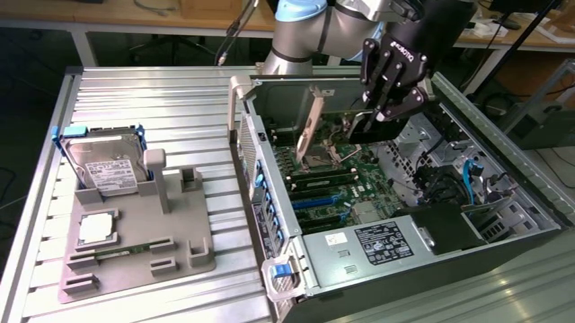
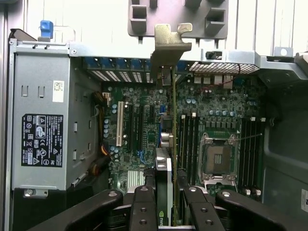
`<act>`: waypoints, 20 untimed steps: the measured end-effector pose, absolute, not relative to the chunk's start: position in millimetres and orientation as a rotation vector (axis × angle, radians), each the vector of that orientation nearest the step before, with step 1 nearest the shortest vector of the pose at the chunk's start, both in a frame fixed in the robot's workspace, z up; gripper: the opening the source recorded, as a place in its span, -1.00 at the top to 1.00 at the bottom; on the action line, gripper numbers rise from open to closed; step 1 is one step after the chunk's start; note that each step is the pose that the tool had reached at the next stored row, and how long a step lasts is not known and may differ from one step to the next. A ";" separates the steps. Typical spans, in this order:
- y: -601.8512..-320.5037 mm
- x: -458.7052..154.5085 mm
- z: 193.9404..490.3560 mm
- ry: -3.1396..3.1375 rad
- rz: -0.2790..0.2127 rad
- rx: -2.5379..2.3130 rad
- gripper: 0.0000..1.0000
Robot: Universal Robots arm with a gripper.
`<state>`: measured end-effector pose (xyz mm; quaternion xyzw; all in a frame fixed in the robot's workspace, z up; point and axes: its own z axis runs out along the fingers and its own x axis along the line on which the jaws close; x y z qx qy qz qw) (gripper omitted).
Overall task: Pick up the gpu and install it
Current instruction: 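Insert the gpu into the slot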
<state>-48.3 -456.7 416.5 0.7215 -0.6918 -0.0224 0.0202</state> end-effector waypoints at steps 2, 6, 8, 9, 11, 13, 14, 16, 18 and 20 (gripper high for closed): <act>-456.7 -48.3 414.8 -2.147 -0.069 2.237 0.47; -456.7 -48.3 411.0 -2.149 -0.068 2.236 0.47; -456.7 -48.3 409.2 -2.150 -0.068 2.235 0.47; -456.7 -48.3 408.4 -2.150 -0.069 2.235 0.47; -456.7 -48.3 406.4 -2.151 -0.069 2.234 0.47; -456.7 -48.3 404.3 -2.152 -0.069 2.233 0.47; -456.7 -48.3 403.2 -2.153 -0.069 2.233 0.47; -456.7 -48.3 400.6 -2.154 -0.069 2.232 0.47; -456.7 -48.3 398.5 -2.154 -0.069 2.231 0.47; -456.7 -48.3 396.3 -2.155 -0.068 2.230 0.47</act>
